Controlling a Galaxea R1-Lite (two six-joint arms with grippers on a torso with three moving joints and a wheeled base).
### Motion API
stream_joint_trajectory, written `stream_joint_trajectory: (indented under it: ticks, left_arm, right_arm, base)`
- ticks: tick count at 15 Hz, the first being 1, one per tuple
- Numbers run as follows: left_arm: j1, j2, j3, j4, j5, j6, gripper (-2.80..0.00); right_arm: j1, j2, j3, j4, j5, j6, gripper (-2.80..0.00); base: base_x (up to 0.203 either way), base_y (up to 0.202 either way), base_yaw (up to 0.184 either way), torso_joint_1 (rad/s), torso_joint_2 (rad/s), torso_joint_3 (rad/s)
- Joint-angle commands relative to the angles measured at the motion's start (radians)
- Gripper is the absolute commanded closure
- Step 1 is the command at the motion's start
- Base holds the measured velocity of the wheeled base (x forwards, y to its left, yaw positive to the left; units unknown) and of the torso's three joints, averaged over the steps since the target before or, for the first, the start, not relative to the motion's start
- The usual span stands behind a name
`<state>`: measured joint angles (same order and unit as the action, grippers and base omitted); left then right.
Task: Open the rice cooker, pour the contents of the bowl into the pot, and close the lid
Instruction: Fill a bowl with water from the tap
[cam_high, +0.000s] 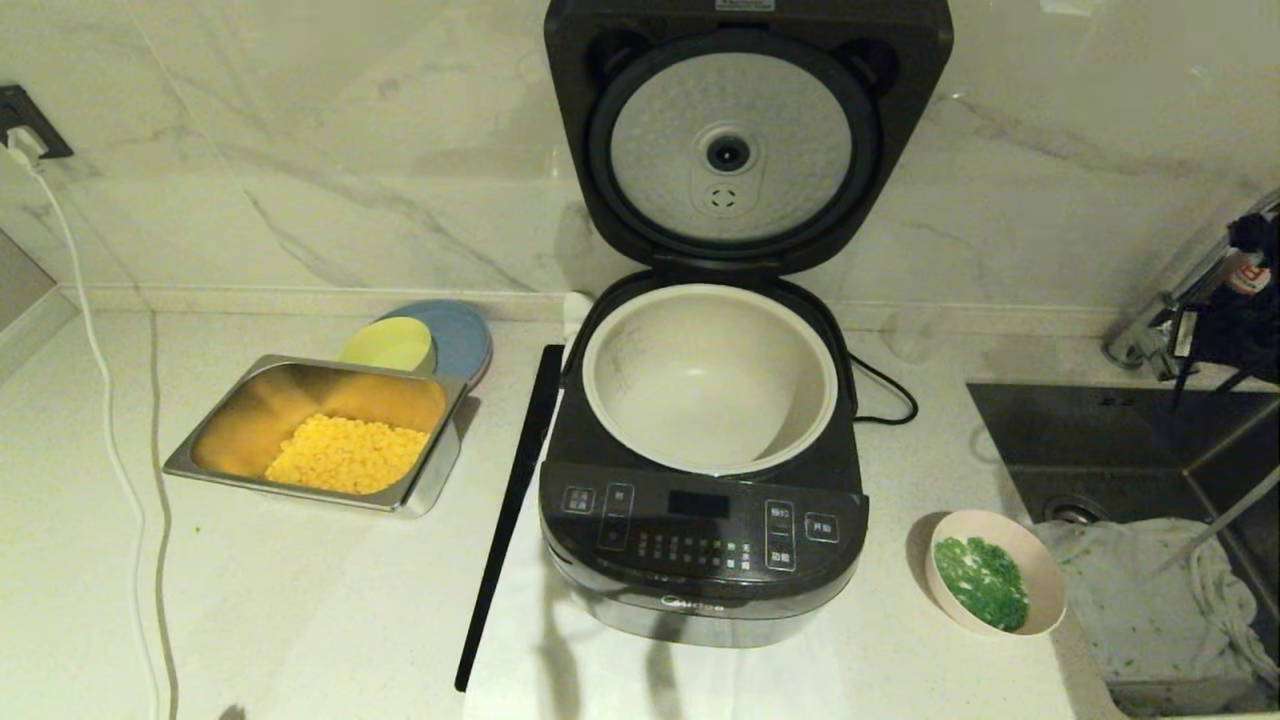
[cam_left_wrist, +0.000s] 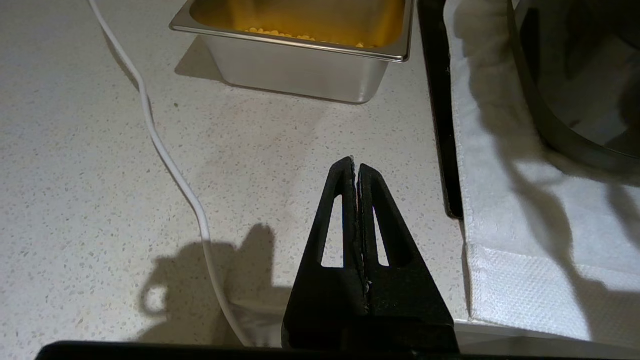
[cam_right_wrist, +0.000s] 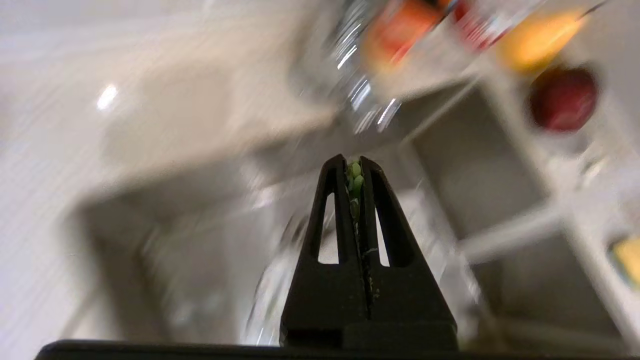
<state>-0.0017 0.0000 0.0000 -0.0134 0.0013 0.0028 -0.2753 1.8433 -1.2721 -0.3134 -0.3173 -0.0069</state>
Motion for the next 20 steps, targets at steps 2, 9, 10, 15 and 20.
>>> stream_joint_trajectory:
  ticks: [2,9,10,15,20]
  left_arm:
    - [0.000,0.000,0.009,0.000,0.000,0.000,0.00]
    - [0.000,-0.001,0.009,0.000,0.000,0.000,0.00]
    - [0.000,0.000,0.009,0.000,0.000,0.000,0.00]
    - [0.000,0.000,0.009,0.000,0.000,0.000,0.00]
    - [0.000,0.000,0.009,0.000,0.000,0.002,0.00]
  right_arm:
    - [0.057,-0.316,0.122,0.331,0.110,0.024,0.00]
    - [0.211,-0.607,0.452,0.815,0.303,0.096,0.00]
    - [0.228,-0.610,0.499,0.798,0.305,0.110,0.00]
    - [0.304,-0.544,0.598,0.685,0.308,0.196,-2.80]
    - [0.300,-0.390,0.639,0.495,0.309,0.211,-2.80]
  base:
    - [0.000,0.000,0.000,0.000,0.00,0.000]
    - [0.000,0.000,0.000,0.000,0.00,0.000]
    - [0.000,0.000,0.000,0.000,0.00,0.000]
    - [0.000,0.000,0.000,0.000,0.00,0.000]
    - [0.000,0.000,0.000,0.000,0.00,0.000]
